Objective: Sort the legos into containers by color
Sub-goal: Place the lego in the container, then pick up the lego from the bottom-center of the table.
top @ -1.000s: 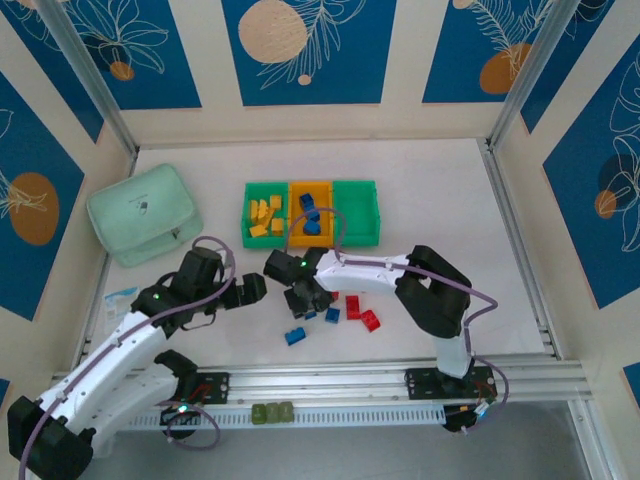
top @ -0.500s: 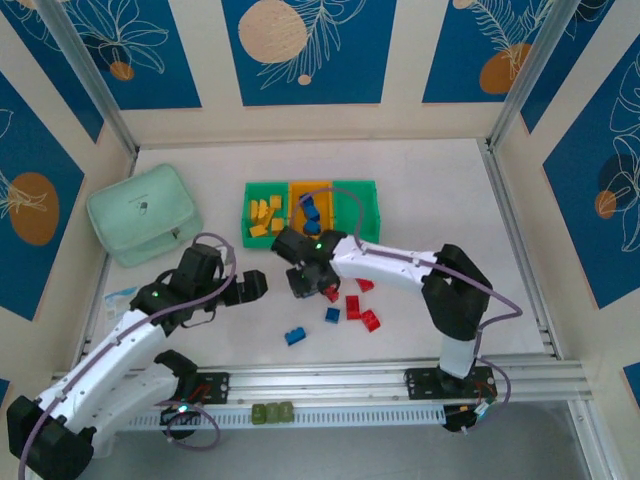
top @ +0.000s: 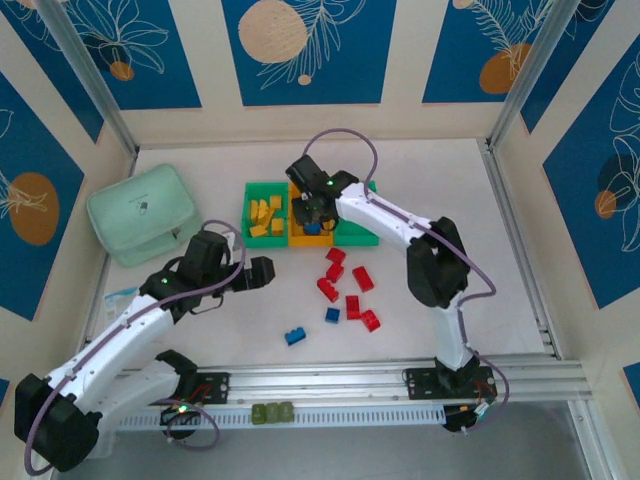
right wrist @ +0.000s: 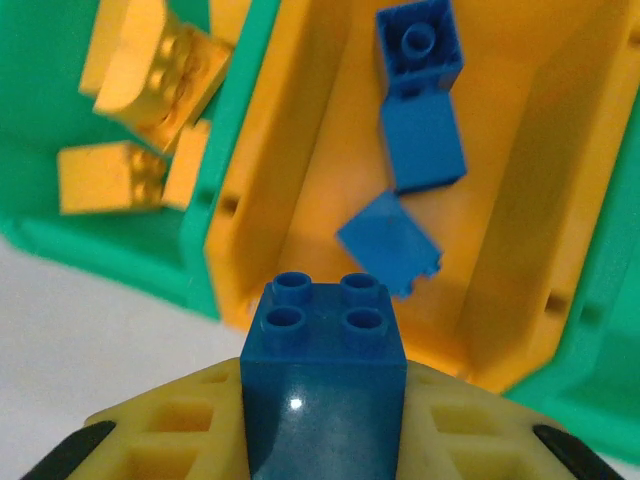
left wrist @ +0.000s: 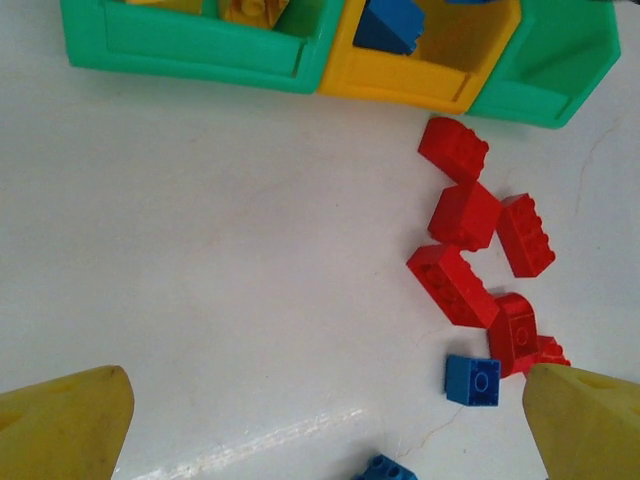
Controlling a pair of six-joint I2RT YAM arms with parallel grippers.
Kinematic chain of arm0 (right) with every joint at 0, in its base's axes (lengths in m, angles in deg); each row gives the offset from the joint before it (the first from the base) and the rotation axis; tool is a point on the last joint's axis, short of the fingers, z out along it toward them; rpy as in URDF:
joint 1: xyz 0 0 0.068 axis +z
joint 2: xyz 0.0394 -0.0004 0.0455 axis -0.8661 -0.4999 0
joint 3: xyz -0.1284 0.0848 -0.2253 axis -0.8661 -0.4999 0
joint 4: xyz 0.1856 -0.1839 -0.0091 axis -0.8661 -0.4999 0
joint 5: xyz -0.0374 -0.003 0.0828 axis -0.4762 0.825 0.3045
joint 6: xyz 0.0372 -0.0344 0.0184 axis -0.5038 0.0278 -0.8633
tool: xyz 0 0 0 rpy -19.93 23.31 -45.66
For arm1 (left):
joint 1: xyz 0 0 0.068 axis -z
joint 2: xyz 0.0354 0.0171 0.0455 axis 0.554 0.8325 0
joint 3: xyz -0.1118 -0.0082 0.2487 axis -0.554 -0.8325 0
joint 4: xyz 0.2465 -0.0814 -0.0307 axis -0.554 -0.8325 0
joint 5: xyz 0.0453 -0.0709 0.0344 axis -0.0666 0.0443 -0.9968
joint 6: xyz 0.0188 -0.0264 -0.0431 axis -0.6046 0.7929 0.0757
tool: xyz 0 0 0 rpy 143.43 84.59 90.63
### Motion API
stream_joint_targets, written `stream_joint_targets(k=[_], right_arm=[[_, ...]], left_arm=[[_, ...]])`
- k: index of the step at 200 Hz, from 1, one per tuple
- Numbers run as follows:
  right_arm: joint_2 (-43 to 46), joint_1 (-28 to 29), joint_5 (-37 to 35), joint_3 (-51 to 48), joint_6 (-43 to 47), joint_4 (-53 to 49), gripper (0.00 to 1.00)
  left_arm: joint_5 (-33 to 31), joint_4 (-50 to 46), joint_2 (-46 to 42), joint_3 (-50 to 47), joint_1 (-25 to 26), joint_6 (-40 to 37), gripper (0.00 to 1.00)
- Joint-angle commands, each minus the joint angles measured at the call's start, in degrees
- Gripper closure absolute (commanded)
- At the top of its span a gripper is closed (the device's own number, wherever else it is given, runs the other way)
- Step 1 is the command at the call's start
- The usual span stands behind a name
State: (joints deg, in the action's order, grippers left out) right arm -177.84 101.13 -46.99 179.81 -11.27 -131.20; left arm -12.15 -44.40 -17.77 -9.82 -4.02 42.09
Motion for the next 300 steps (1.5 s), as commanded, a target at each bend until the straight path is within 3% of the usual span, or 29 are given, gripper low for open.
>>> stream_joint_targets(k=[1, 28, 50, 91, 190, 244, 300], right_arm=[[-4.66, -1.43, 0.22, 6.24, 2.23, -2.06, 0.64], [-8.46, -2.06, 1.17, 10.91, 3.06, -1.83, 0.59], [-10.54, -2.53, 1.01, 15.58, 2.9, -4.23, 0.49], [-4.89, -1.46, 1.57, 14.38, 4.31, -4.52, 0.44], [21.88, 4.14, 3.26, -21.52, 1.22, -2.54, 0.38], [28.0, 7.76, 4.81, -34.31, -0.76, -1.83, 0.35], [27.53, 12.99, 5.19, -40.33, -2.78, 0.64, 0.33]], left_arm=[[-1.83, 2.61, -0.03, 2.16, -0.76, -0.99, 0.01], [-2.41, 2.48, 0.21, 2.67, -0.89, -1.24, 0.01], [-2.44, 3.2, 0.14, 2.5, -0.97, -1.24, 0.01], [-2.39, 2.58, 0.1, 2.73, -1.15, -1.43, 0.01], [0.51, -0.69, -4.57, 0.15, -0.82, 0.05, 0.01], [-0.28, -0.63, -8.19, -3.67, 1.29, 3.2, 0.01], [-3.07, 0.71, -9.44, -6.92, 5.81, 6.54, 0.01]])
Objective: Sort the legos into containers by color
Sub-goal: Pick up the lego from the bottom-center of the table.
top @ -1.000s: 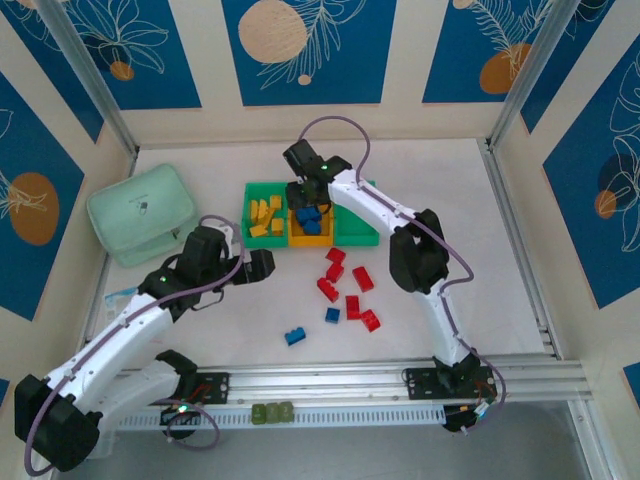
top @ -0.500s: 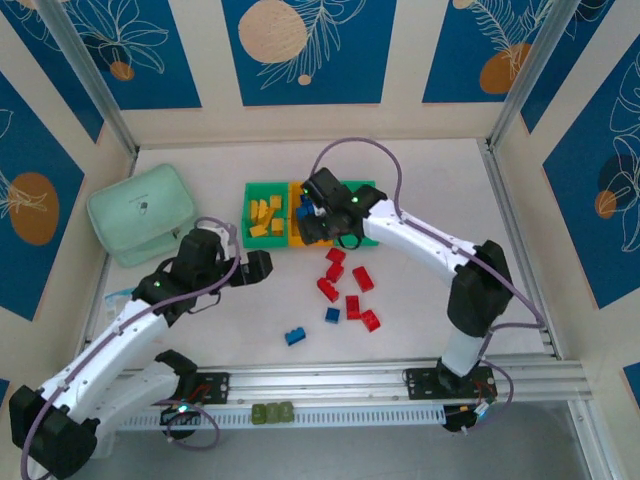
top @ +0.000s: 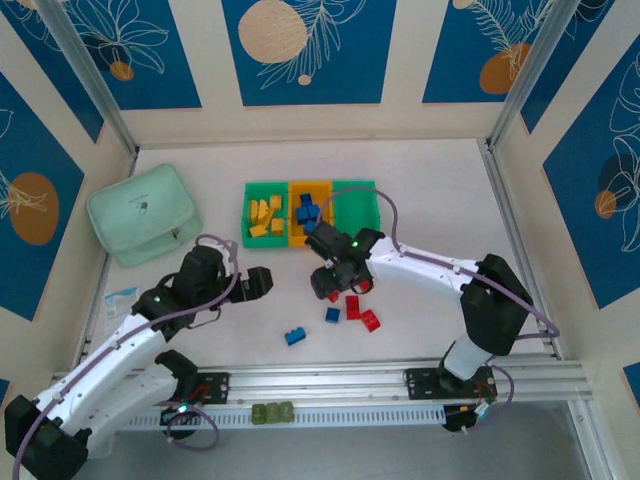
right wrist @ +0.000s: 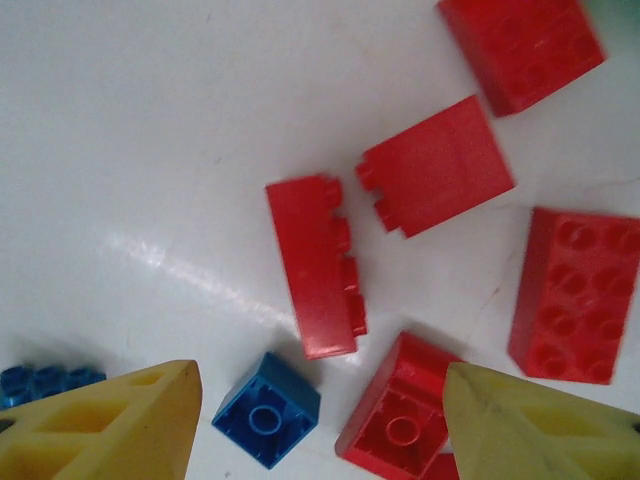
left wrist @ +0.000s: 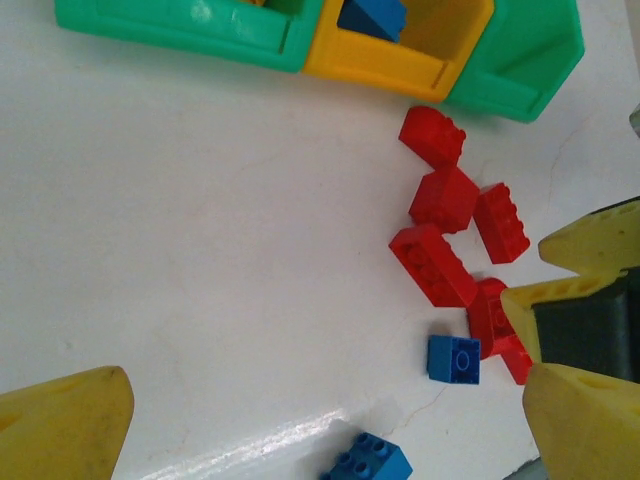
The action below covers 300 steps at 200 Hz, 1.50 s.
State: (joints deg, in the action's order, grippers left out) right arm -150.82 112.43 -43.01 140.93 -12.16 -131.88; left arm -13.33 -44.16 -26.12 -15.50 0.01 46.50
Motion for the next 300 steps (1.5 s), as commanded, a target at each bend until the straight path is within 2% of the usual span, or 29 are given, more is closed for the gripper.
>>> stream_joint_targets(k=[1, 41, 114, 174, 259, 300], right_arm=[[0.46, 1.79, 1.22, -1.47, -1.92, 1.36, 0.33], [-1.59, 3.81, 0.17, -2.63, -3.36, 1.06, 0.34], [-3.97, 6.79, -0.52, -5.58, -11.54, 0.87, 0.34], [-6.71, 8.72, -0.5, -5.56, -12.96, 0.98, 0.38], [-9.62, 9.36, -0.89, -4.47, -14.17, 1.94, 0.51], [-8.05, 8.79, -1.47, -4.81, -14.0, 2.2, 0.53]], left_arm=[[-1.97, 0.48, -1.16, -1.26, 1.87, 2.19, 0.01], [-2.93, 0.5, -2.36, -3.17, 2.9, 4.27, 0.01], [-2.66, 0.57, -3.12, -4.53, 3.0, 5.07, 0.01], [-3.18, -0.19, -3.17, -4.8, 3.0, 4.69, 0.01], [-3.61, -0.25, -3.07, -5.15, 2.98, 4.54, 0.01], [-3.83, -0.15, -2.85, -5.15, 3.0, 4.45, 0.01]])
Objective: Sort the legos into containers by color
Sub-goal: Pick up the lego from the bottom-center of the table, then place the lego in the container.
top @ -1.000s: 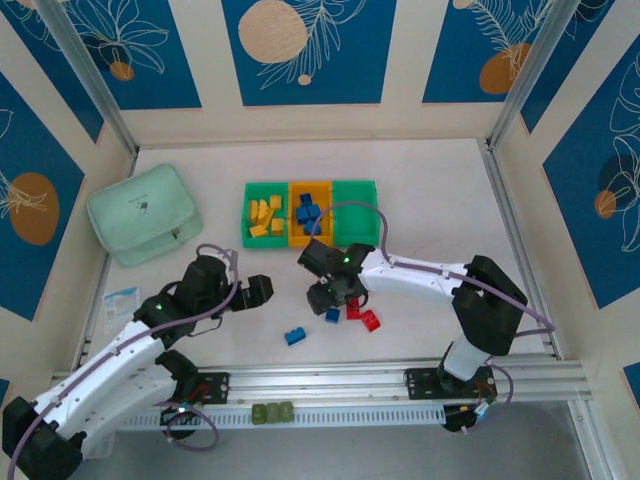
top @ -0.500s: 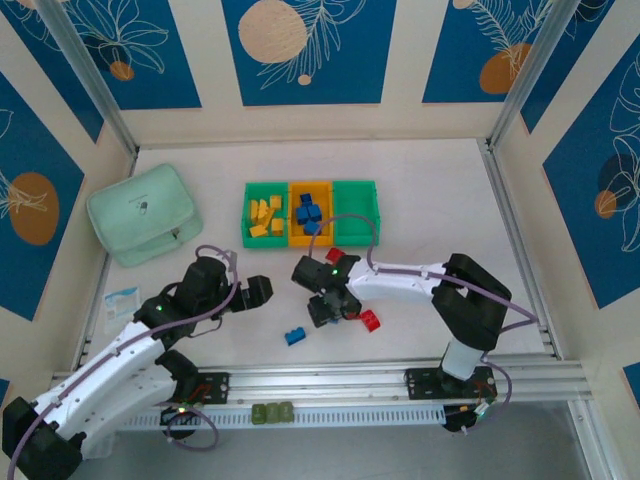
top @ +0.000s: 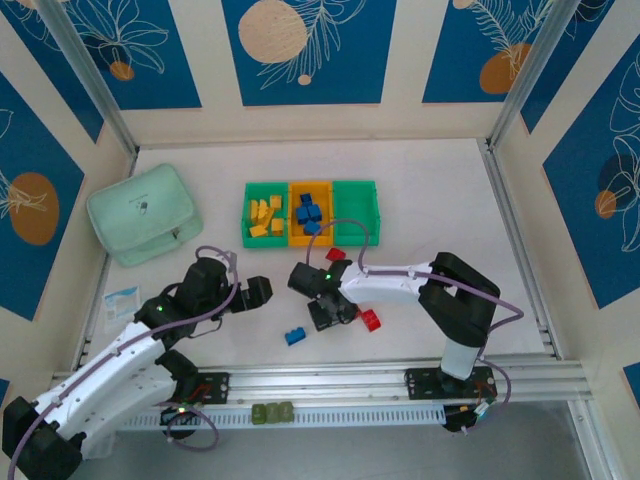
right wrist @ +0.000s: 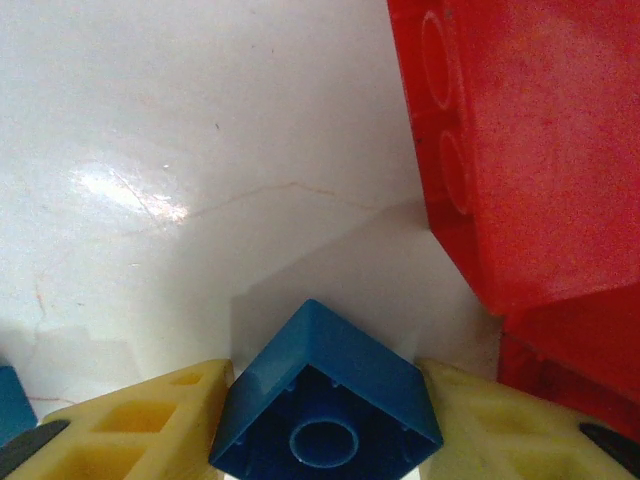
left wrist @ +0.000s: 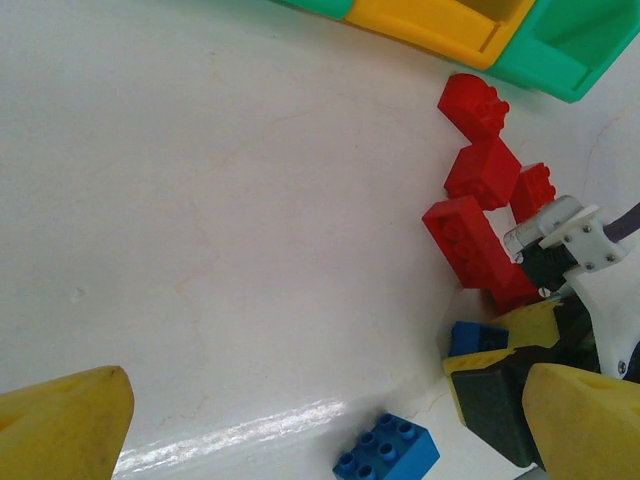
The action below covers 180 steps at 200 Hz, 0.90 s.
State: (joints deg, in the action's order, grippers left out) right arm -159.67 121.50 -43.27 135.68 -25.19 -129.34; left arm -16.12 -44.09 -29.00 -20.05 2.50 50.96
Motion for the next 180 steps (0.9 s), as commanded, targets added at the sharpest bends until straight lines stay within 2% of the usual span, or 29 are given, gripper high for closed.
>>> stream_joint_targets(k=[1, 68, 103, 135, 180], right_arm=[[0.85, -0.26, -1.17, 0.43, -0.97, -0.34, 0.53], [8.09, -2.13, -2.66, 2.71, 1.4, -3.67, 0.55], [10.42, -8.02, -1.37, 6.86, 6.75, -2.73, 0.55], [5.14, -14.02, -3.66, 15.28, 13.02, 1.04, 0.54], [-8.81, -20.36, -4.38, 31.03, 18.05, 2.92, 0.55]], left_arm=[[-1.02, -0.25, 0.01, -0.6, 0.51, -0.01, 0.01], [-2.48, -1.95, 0.76, 2.1, 0.46, -1.96, 0.01], [-3.41, -3.01, 3.46, 5.89, 0.26, -4.56, 0.01], [-3.77, -0.37, 6.72, 7.09, 0.02, -4.51, 0.01], [-5.26, 1.19, 11.45, 10.28, -1.26, -5.67, 0.01]])
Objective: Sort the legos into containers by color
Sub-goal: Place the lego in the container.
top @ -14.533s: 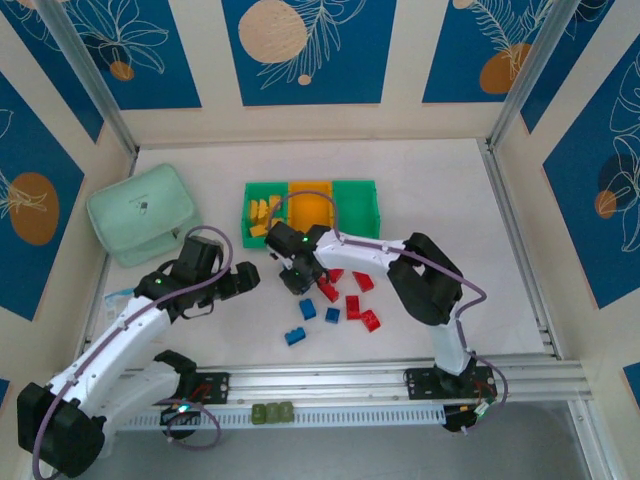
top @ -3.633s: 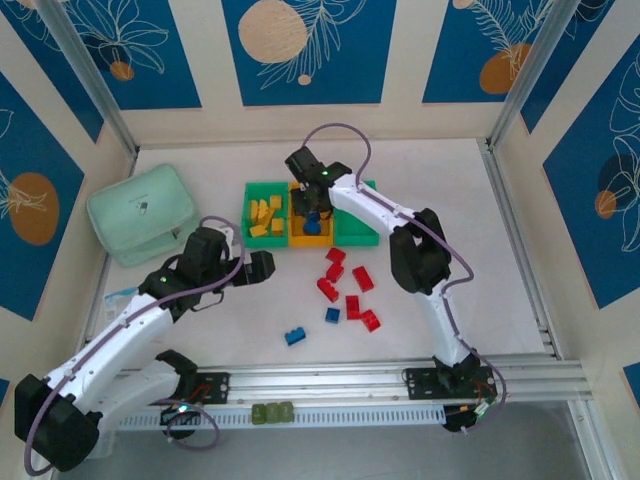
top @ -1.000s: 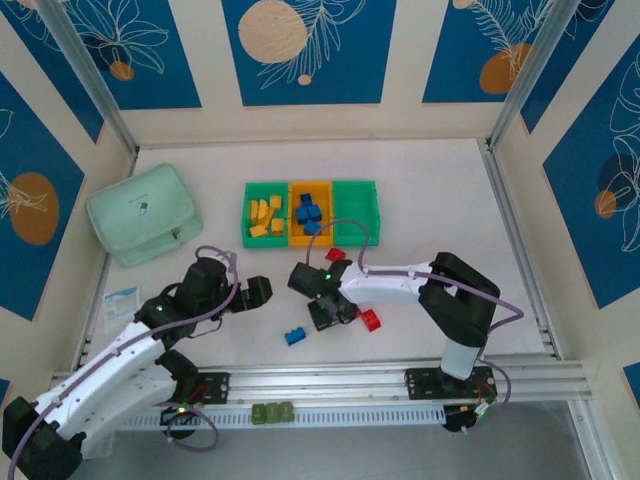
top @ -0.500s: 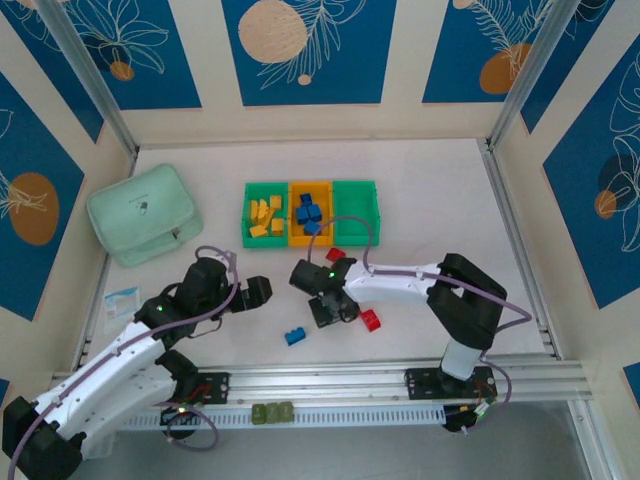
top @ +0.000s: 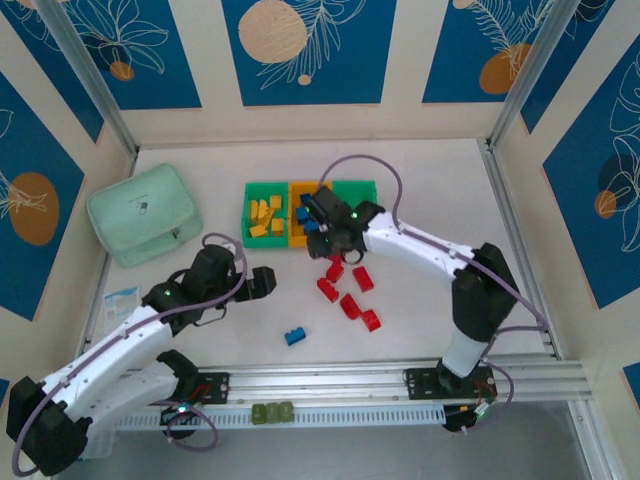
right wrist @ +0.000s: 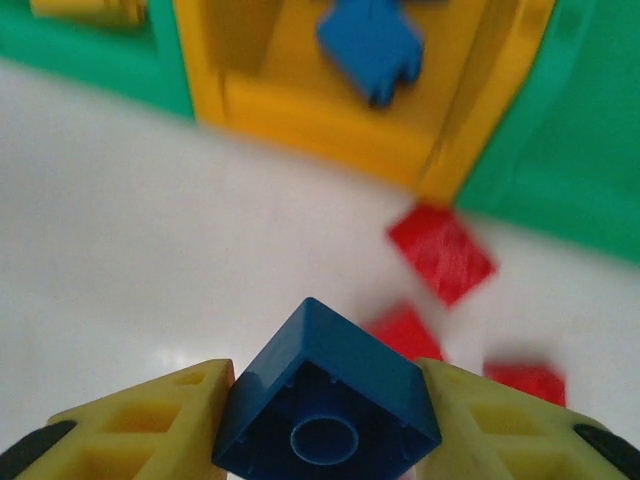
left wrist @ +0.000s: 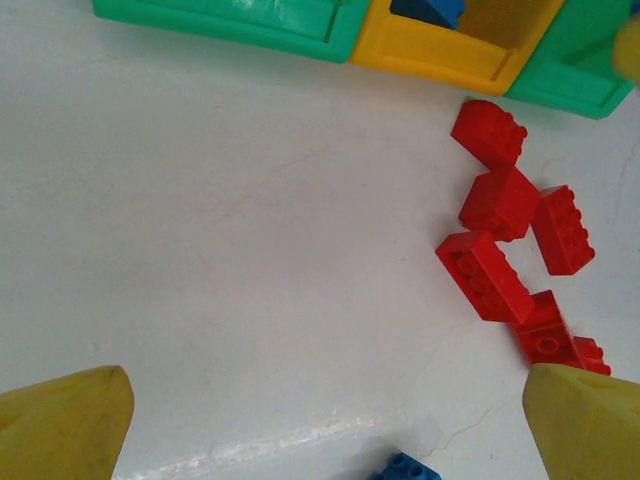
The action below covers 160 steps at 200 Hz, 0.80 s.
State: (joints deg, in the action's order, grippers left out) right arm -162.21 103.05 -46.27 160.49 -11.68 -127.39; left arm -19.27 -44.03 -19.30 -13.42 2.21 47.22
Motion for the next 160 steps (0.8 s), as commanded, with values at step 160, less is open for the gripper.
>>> stream_joint_targets(k=[160], right_arm=[[-2.56, -0.48, 2.22, 5.6, 5.84, -0.09, 0.28]], left_arm=[[0.68, -0.23, -0.19, 4.25, -4.05, -2.41, 0.01]])
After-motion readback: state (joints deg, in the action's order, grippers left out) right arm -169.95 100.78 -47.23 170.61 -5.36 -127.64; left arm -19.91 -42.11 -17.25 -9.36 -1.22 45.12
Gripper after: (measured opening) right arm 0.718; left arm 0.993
